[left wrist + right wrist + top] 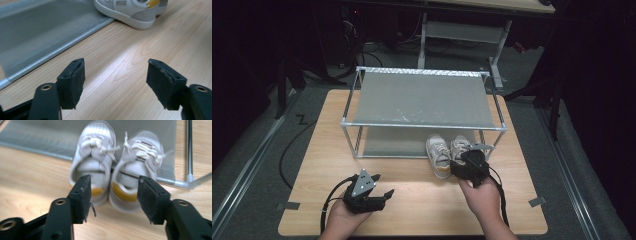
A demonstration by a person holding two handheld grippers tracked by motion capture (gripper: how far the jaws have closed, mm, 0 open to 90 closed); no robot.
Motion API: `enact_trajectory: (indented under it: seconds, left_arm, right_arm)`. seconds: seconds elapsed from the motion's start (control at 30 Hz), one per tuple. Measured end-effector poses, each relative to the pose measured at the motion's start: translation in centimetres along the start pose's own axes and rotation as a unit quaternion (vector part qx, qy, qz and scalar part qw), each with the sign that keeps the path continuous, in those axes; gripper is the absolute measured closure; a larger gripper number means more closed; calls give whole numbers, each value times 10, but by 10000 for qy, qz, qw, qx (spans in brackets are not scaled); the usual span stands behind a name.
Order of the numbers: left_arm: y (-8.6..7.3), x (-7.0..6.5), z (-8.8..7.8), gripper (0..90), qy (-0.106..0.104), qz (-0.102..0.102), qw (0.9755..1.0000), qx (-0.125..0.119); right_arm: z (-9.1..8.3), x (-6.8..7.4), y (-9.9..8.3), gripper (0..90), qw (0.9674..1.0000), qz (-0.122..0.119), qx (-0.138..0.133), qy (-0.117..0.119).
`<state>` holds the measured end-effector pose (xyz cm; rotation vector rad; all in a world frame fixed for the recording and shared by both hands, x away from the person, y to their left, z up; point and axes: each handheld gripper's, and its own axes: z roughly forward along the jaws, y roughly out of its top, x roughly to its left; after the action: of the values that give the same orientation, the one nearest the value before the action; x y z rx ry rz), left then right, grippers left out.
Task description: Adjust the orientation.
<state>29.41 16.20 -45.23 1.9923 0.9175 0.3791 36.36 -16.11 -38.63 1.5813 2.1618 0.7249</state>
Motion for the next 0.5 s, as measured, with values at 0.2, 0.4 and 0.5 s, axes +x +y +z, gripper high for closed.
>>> enact_trajectory:
  seconds: [0.2, 0.4, 0.5]
  left_arm:
    - [16, -32, 19, 205, 31, 80, 9997, -239]
    - [31, -57, 76, 236, 161, -96, 9997, -141]
    - [40, -68, 109, 281, 253, -166, 9994, -141]
  right_arm:
    - [0, -32, -47, 371, 9972, -263, -559, 419]
    - [20, -47, -65, 416, 9957, -157, -687, 598]
    - [29, -48, -66, 432, 9952, -277, -595, 722]
